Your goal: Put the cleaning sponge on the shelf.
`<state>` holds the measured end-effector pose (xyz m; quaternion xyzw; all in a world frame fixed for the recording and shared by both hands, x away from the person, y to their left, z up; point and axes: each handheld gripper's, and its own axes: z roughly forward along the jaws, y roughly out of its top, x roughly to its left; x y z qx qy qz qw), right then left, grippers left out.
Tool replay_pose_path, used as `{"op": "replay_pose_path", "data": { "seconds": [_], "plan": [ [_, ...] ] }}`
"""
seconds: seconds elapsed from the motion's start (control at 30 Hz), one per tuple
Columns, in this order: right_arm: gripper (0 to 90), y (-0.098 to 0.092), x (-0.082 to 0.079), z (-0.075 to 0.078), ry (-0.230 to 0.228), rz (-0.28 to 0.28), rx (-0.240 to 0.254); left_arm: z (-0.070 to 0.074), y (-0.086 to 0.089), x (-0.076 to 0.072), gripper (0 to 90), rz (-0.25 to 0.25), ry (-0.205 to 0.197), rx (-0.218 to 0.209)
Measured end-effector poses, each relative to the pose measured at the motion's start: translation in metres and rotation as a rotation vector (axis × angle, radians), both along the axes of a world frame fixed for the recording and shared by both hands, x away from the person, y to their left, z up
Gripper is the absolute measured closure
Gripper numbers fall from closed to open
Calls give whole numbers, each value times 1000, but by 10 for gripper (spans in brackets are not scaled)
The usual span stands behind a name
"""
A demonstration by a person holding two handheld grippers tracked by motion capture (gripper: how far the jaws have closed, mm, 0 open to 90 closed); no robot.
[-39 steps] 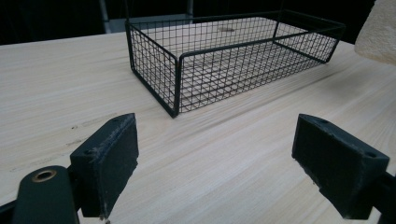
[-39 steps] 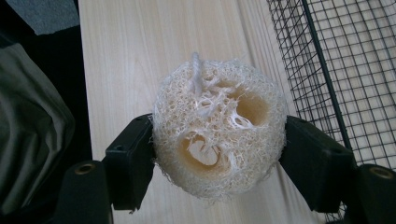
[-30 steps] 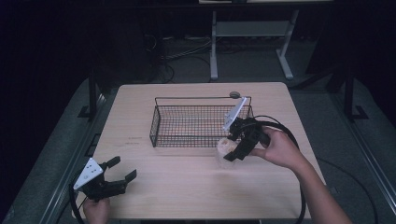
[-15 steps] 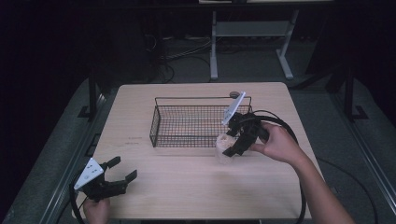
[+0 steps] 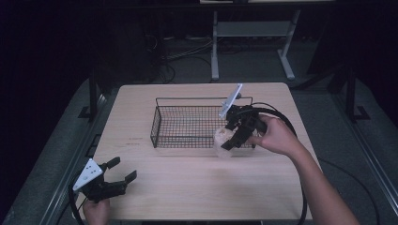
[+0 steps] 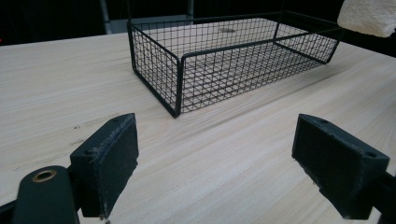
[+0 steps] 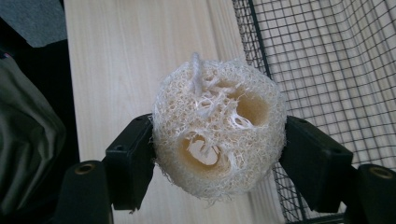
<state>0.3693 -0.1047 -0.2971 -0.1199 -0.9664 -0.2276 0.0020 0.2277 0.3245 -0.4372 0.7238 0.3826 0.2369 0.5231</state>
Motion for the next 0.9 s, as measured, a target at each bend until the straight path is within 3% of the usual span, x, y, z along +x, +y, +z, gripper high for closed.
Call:
{"op": "replay_pose_path", "data": {
  "seconds": [0.9],
  "plan": [
    [291, 13, 33, 11, -2, -24, -10, 0, 0, -1, 139, 0, -4, -12]
  ]
}}
